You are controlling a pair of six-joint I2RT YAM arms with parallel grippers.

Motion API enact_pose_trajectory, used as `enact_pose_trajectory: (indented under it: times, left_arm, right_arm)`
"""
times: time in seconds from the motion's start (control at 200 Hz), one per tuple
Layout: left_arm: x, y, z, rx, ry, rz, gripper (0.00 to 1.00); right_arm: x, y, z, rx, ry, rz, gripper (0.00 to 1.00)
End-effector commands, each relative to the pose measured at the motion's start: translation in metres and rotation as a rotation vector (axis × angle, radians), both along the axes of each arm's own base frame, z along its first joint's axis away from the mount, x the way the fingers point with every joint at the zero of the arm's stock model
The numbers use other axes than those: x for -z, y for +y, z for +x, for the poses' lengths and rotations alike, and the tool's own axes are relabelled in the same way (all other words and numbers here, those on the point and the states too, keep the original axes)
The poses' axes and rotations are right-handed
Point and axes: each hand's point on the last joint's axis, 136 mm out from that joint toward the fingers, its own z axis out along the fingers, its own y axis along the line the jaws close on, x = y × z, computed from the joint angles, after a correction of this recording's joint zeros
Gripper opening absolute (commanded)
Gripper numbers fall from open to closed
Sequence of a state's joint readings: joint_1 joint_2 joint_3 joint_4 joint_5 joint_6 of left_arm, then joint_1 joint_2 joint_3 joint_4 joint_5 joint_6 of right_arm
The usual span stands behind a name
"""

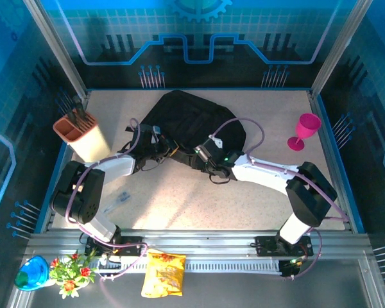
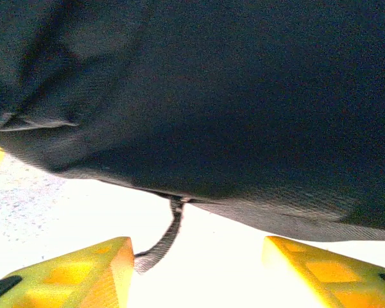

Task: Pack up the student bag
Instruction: Unzip the student bag at the top-center of the table.

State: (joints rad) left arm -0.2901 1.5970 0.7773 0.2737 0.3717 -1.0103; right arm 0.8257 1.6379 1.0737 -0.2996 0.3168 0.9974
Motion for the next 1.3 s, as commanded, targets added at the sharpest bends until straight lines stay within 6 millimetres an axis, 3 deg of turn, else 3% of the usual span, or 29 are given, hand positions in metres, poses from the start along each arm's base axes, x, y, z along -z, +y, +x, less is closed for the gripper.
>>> enact_pose_trajectory:
  times: [0.0,0.275,0.655,0.855,1.296]
  left_arm:
    - [-0.016,-0.008,0.003,0.054,-0.046,-0.012,0.01]
    - [-0.016,-0.008,0.004,0.054,-0.046,-0.012,0.01]
    - [-0.014,-0.006,0.006,0.045,-0.044,-0.003,0.00]
    - [-0.007,0.001,0.007,0.018,-0.031,0.017,0.00]
    - [0.004,0.016,0.015,-0.018,-0.014,0.050,0.00]
  right_arm:
    - [0.002,0.000,0.004,-0.006,-0.013,-0.056,0.55]
    - [0.007,0.014,0.008,-0.023,0.008,-0.034,0.51]
    - [0.016,0.001,0.007,0.010,0.026,-0.107,0.17]
    - [0.013,-0.026,0.002,0.050,-0.007,-0.183,0.00]
    - [-0.010,-0.104,-0.022,0.160,-0.092,-0.347,0.00]
